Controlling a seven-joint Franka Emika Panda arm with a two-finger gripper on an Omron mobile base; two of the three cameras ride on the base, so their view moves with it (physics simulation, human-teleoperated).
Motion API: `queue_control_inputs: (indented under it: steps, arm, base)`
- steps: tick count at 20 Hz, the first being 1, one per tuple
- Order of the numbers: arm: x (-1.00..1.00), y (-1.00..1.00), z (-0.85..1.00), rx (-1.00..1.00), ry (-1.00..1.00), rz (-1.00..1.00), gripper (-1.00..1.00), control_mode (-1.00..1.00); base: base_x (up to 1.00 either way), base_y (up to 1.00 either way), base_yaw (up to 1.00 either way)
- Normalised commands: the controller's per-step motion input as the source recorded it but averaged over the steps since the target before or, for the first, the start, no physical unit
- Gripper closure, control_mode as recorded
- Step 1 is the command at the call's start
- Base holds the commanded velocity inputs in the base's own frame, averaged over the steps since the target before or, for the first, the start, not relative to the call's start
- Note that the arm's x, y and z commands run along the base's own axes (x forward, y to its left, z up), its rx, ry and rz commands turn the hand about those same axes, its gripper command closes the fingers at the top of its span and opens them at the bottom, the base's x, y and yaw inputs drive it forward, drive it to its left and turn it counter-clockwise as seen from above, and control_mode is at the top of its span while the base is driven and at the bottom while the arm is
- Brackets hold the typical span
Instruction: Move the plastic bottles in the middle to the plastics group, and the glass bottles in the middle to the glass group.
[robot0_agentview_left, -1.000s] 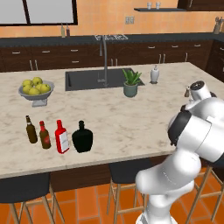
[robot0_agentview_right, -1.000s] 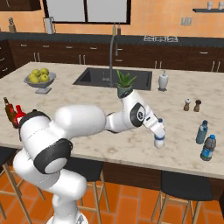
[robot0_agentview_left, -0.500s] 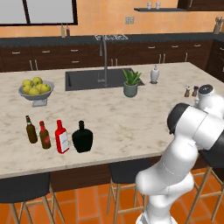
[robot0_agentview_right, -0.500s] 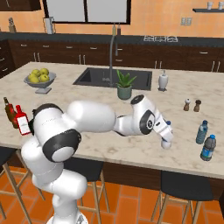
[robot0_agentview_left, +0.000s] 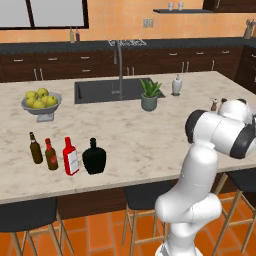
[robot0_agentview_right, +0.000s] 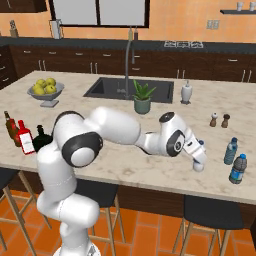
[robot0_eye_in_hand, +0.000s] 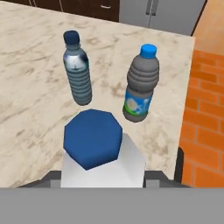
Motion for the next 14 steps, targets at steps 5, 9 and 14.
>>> queue_control_inputs:
  steps: [5, 9, 14]
  arm:
    - [0.0, -0.18, -0.39, 0.0, 0.0, 0.0, 1.0, -1.0]
    - [0.12, -0.12, -0.28, 0.0, 0.0, 0.0, 1.0, -1.0]
    - [0.12, -0.12, -0.27, 0.01, 0.0, 0.0, 1.0, -1.0]
  base:
    - [0.0, 0.0, 0.0]
    - [0.0, 0.0, 0.0]
    - [0.0, 0.0, 0.0]
